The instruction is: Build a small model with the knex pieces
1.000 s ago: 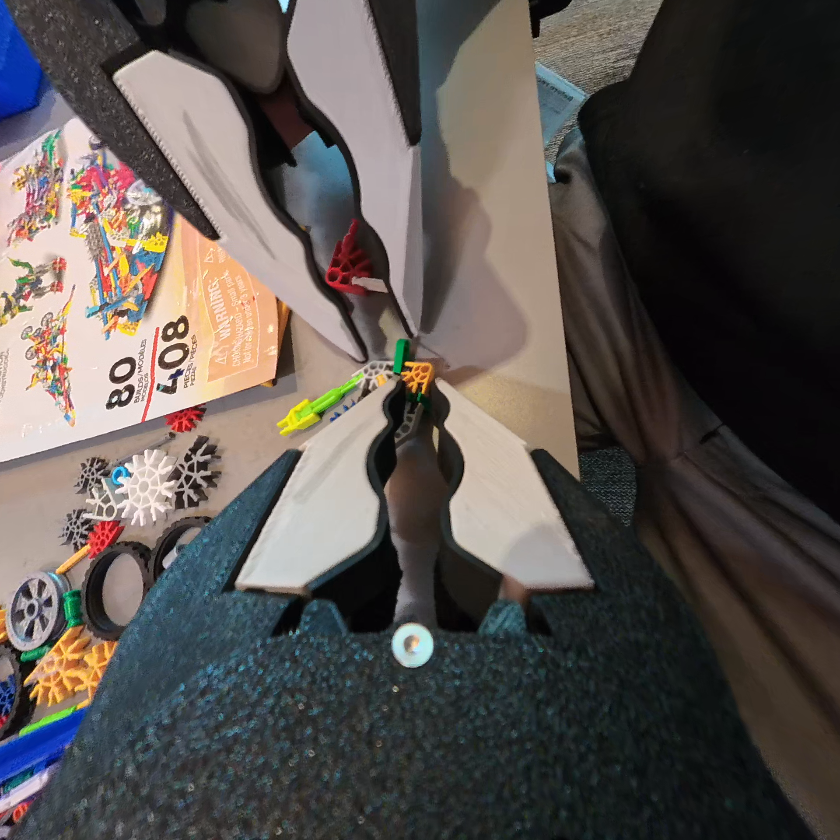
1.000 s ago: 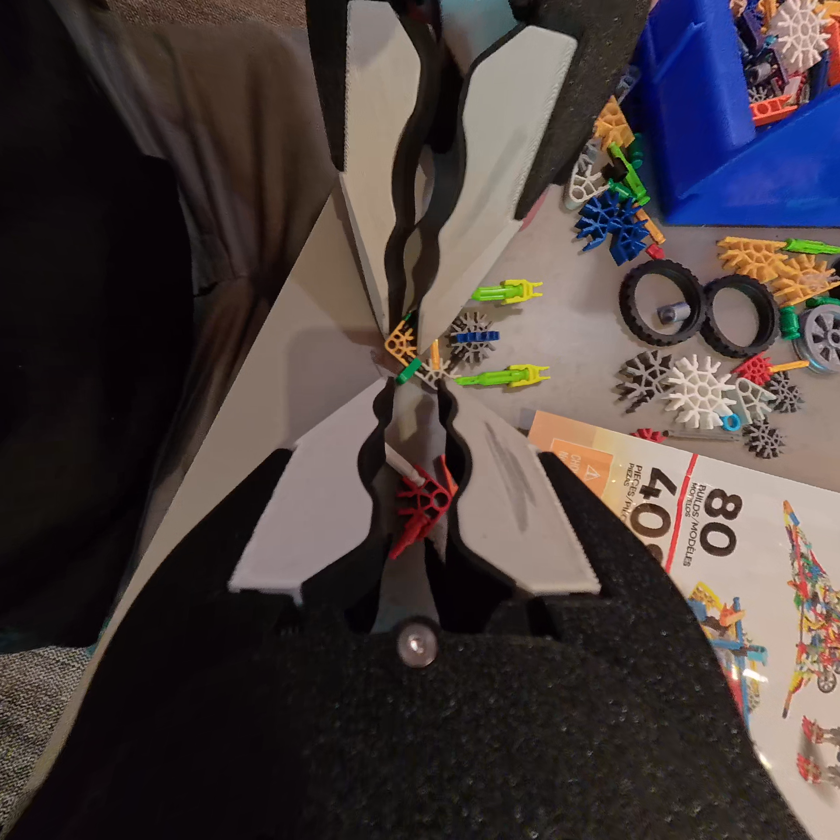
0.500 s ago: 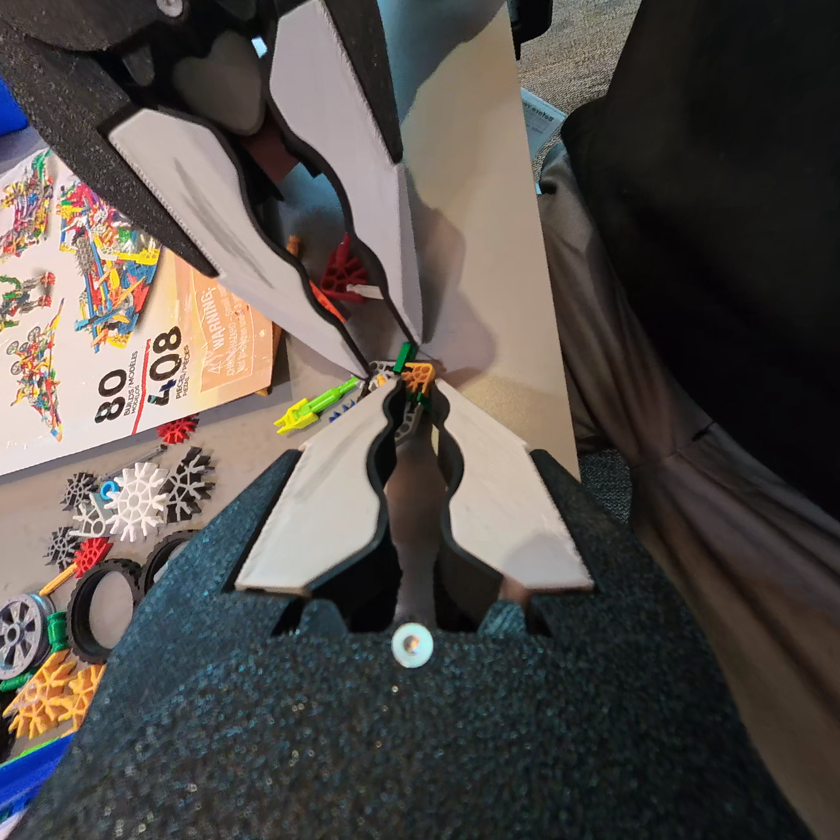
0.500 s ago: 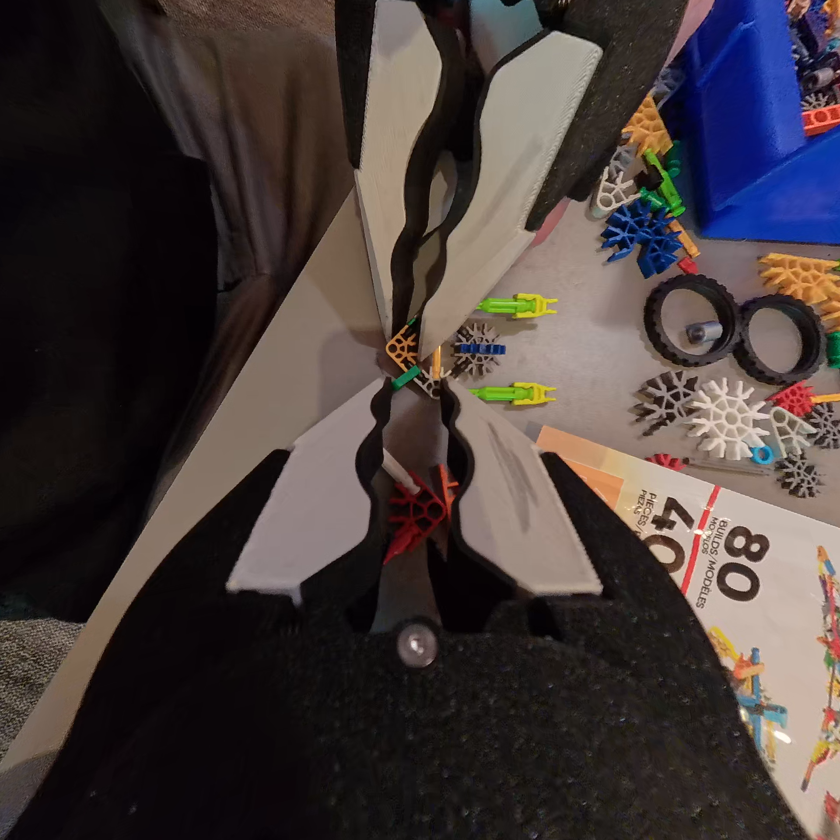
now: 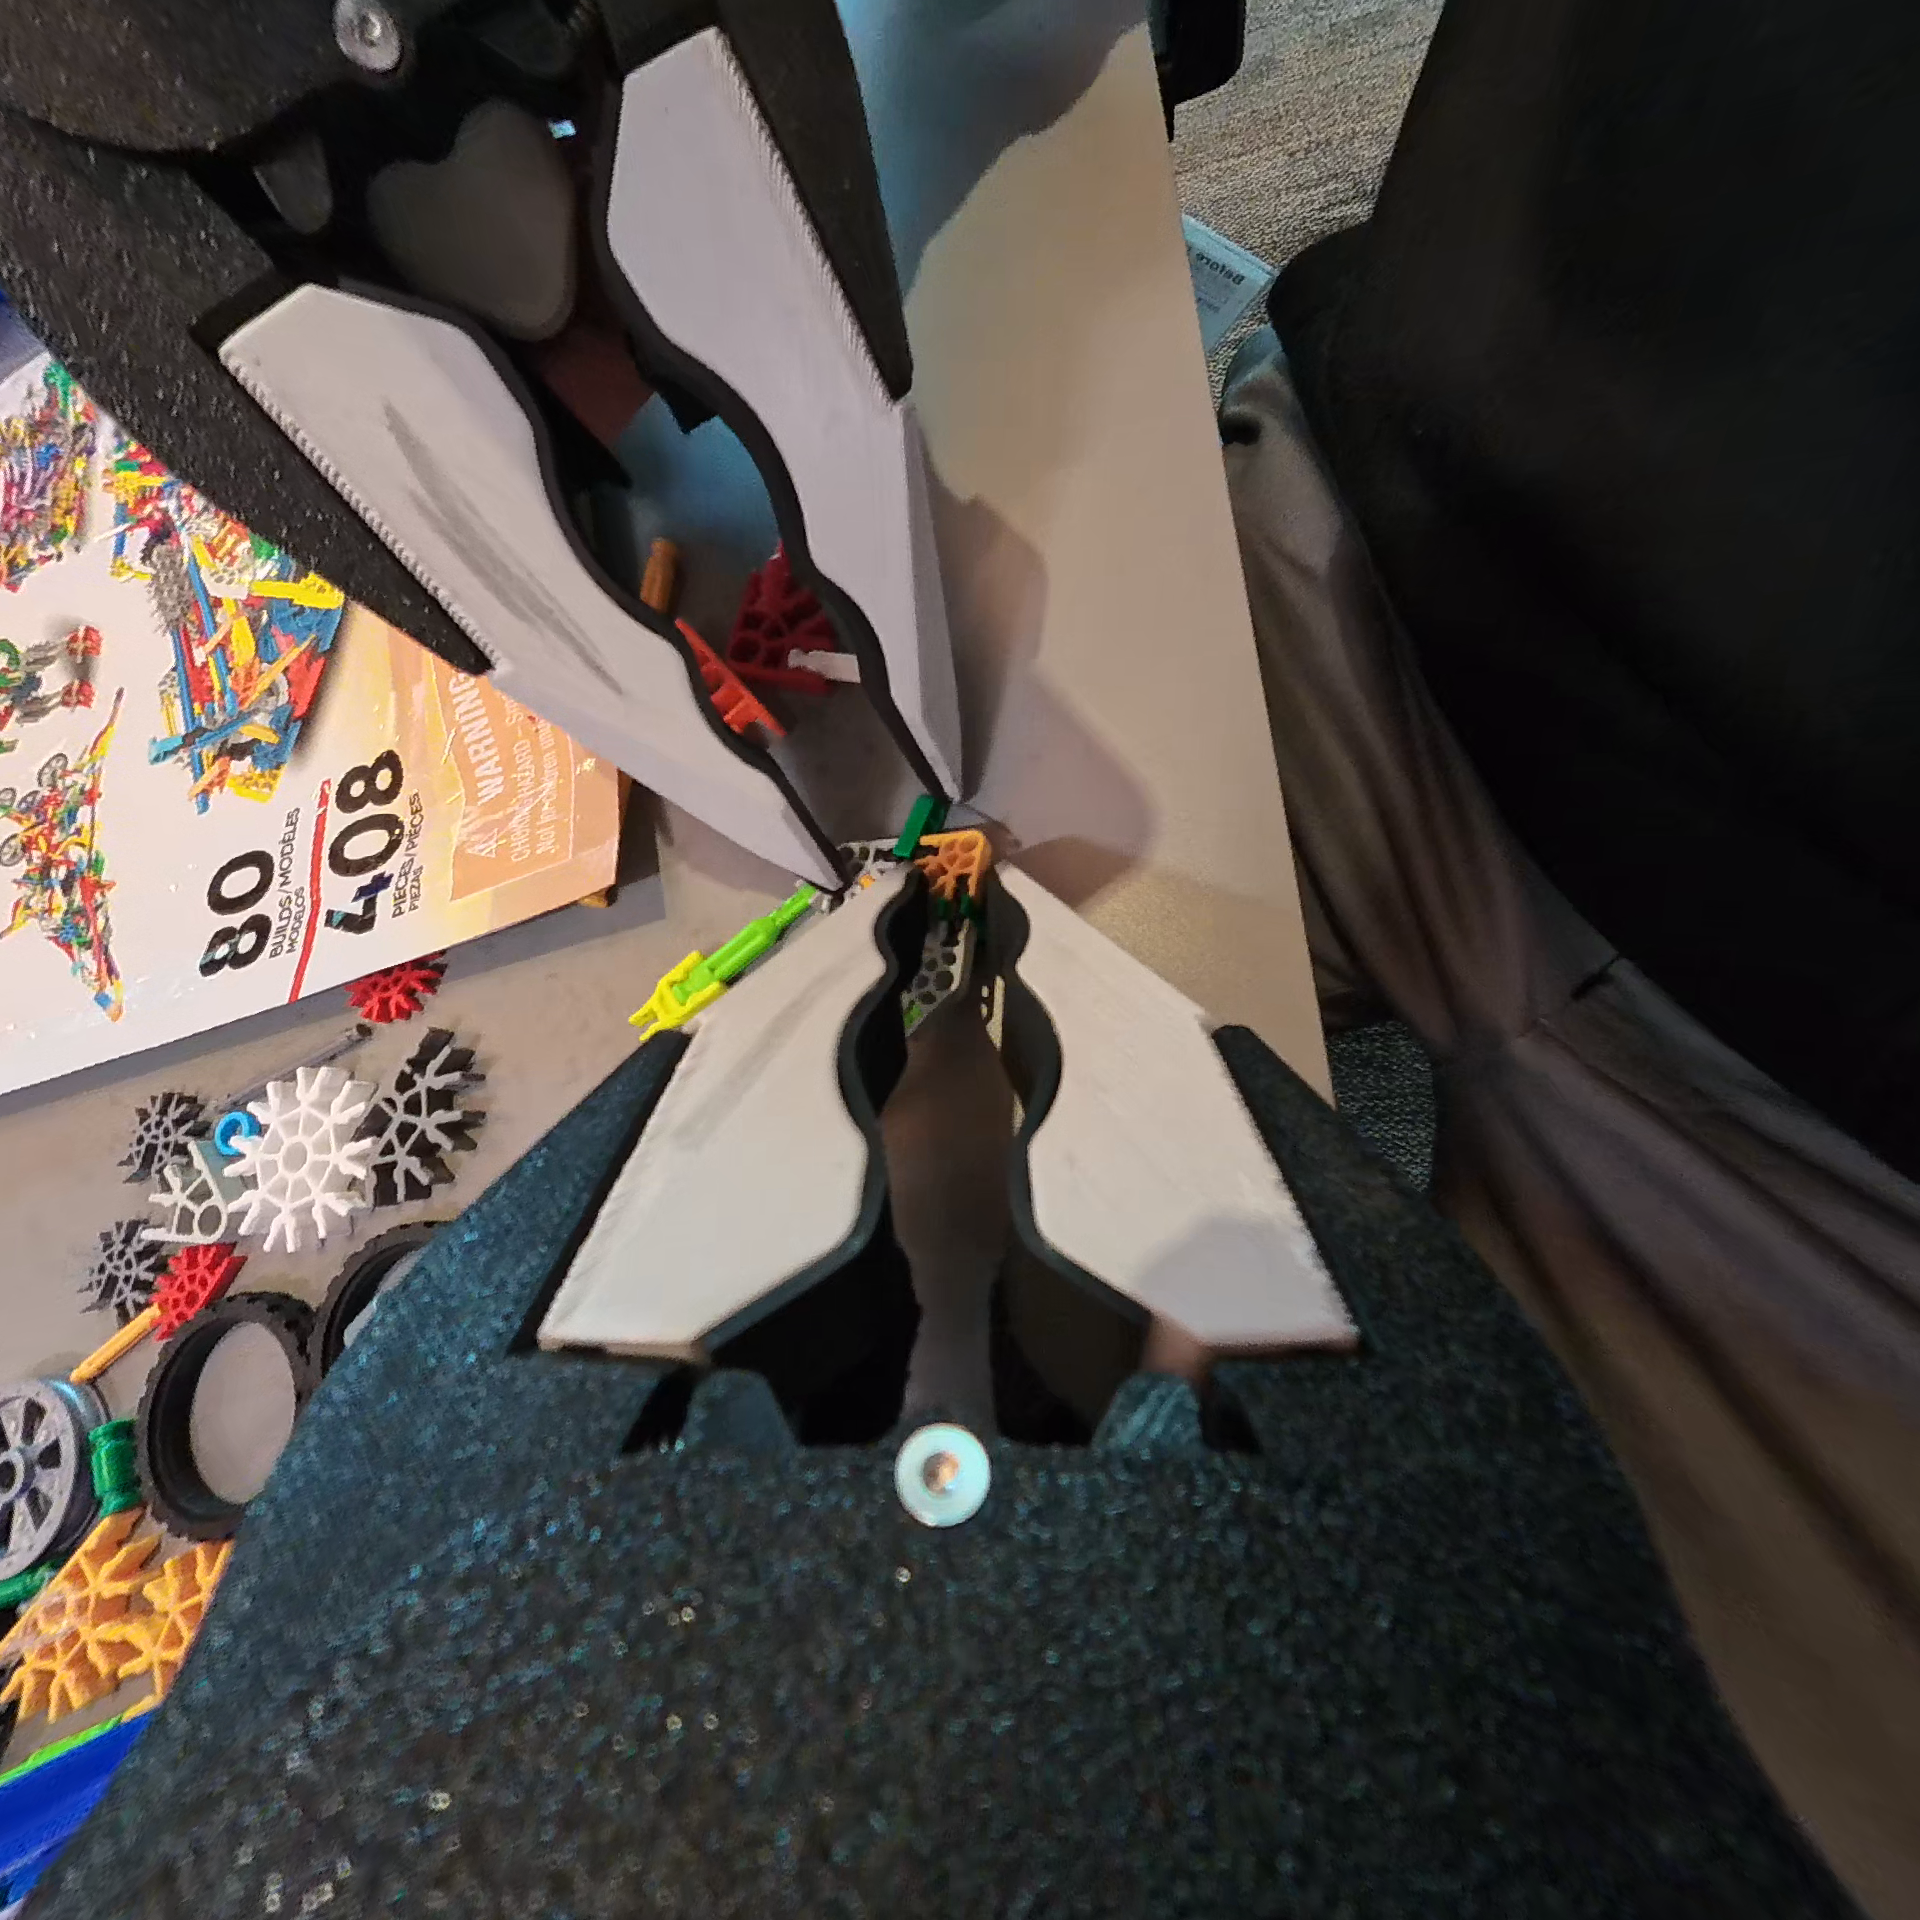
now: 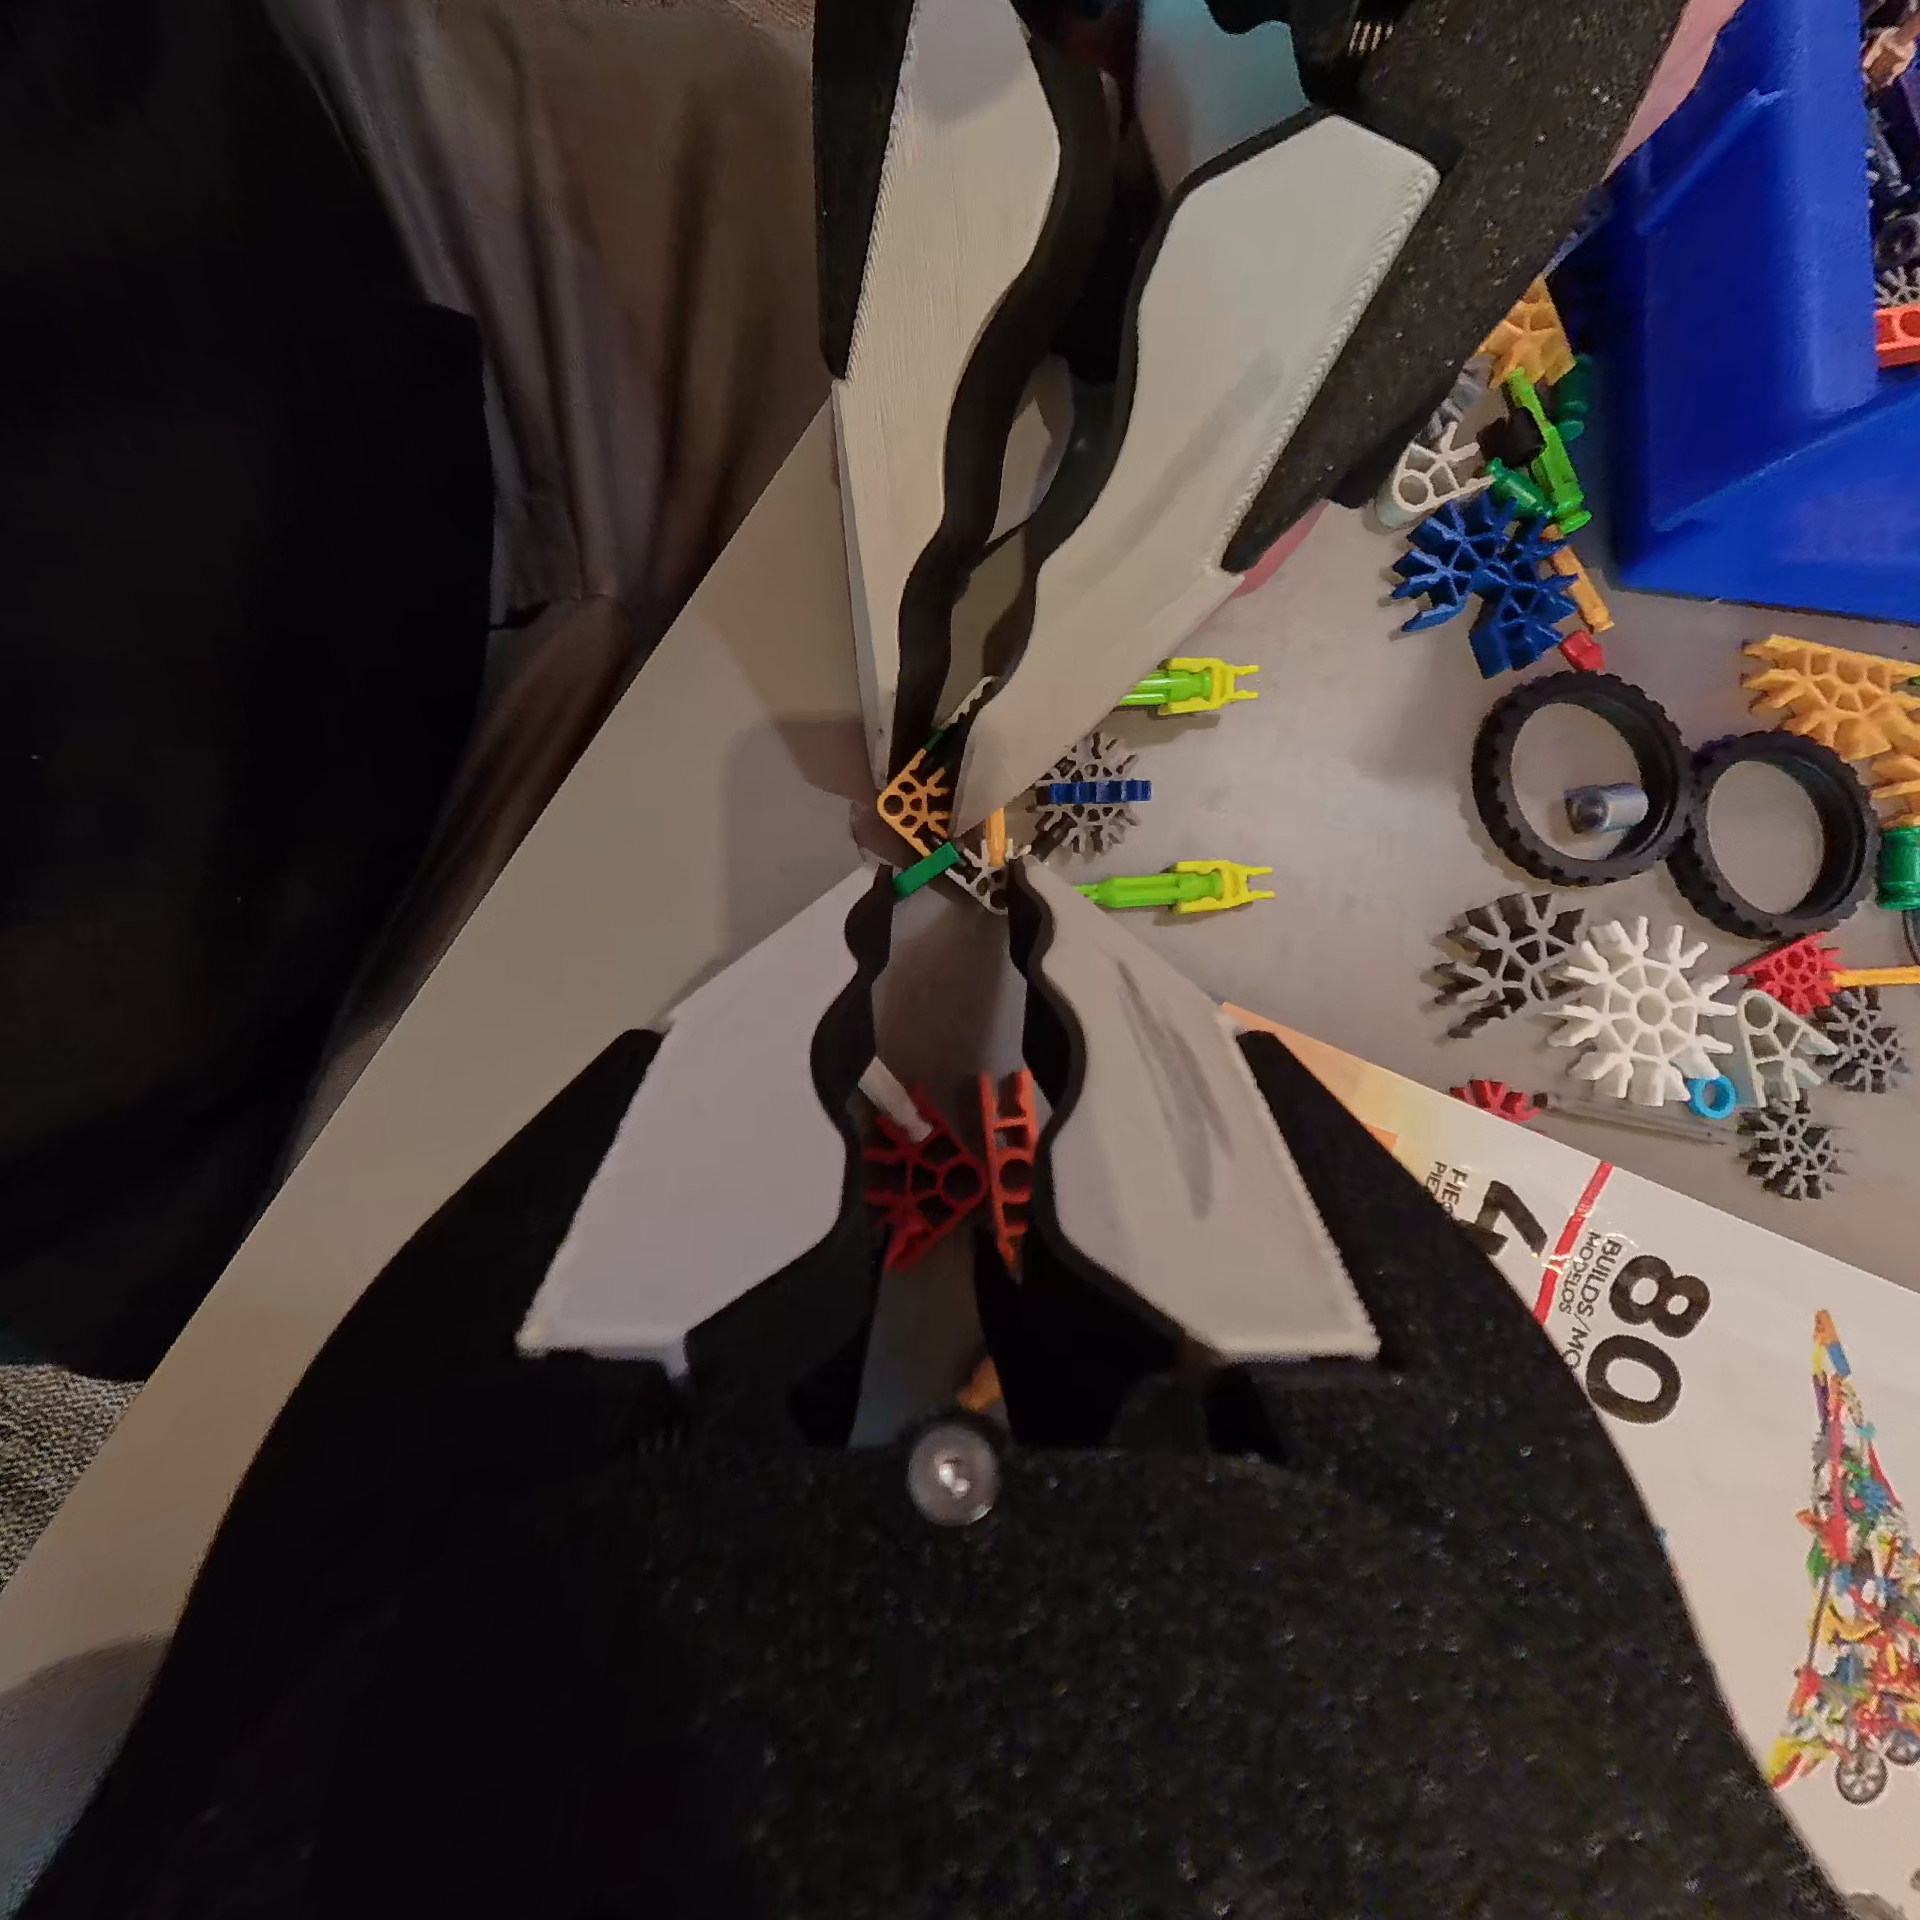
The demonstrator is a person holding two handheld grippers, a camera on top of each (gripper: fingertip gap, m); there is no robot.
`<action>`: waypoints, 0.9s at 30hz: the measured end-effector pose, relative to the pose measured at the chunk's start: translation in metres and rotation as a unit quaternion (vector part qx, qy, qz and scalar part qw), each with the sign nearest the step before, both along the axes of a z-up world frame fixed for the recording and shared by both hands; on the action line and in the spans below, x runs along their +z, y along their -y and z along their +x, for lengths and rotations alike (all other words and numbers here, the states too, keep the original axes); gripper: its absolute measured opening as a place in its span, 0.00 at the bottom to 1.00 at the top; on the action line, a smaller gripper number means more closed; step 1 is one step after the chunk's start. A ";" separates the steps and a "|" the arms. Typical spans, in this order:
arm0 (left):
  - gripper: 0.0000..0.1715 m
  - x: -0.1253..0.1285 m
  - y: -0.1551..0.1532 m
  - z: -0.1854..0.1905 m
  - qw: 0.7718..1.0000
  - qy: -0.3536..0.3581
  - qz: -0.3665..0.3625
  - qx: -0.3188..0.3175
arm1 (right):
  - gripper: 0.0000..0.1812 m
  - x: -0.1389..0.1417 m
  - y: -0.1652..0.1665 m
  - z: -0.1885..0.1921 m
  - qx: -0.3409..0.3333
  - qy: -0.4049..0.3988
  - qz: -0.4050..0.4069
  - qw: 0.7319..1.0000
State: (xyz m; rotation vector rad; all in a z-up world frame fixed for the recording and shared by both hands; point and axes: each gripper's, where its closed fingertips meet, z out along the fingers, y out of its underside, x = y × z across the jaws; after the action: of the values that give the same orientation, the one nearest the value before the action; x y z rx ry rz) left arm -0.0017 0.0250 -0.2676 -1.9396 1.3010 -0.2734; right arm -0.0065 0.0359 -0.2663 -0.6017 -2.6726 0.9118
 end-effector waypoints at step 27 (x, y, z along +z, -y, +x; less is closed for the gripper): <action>0.05 0.000 -0.002 0.002 1.000 0.006 -0.003 -0.005 | 0.14 0.005 -0.005 0.005 -0.001 0.028 -0.025 0.999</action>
State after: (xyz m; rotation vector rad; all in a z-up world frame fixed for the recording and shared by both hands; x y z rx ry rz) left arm 0.0005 0.0267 -0.2678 -1.9358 1.3035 -0.2931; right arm -0.0015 0.0410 -0.2618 -0.6490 -2.7064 0.9769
